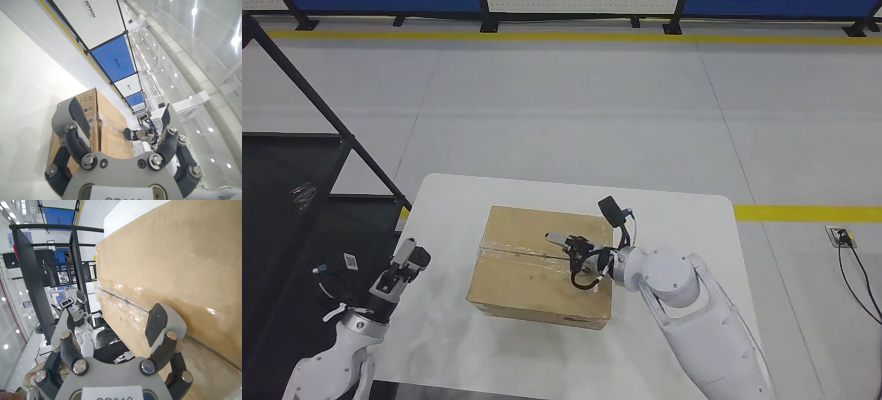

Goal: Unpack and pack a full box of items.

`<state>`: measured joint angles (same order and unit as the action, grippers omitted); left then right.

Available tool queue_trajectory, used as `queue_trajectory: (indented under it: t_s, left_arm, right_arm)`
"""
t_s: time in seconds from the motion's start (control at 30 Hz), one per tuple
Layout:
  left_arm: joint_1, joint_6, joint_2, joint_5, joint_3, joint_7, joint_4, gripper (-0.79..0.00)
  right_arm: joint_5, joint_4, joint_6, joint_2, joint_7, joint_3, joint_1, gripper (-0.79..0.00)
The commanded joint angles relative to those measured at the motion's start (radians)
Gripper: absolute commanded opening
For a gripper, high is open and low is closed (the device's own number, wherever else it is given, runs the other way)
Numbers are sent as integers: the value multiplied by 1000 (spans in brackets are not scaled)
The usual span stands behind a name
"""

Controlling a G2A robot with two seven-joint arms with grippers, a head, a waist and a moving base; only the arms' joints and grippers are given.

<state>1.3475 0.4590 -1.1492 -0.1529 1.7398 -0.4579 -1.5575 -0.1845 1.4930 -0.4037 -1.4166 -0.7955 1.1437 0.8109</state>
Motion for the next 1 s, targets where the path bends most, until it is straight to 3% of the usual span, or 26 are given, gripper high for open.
queue_trajectory:
  t_s: [0.0,0.97]
  left_arm:
    - [-3,-2,0,5,-4,0,1,0]
    - [-48,-42,3,53,-70,11,-6,0]
  right_arm:
    - [-2,29,5,7,-1,23,23,0]
    - [41,164,21,70,-21,214,216,0]
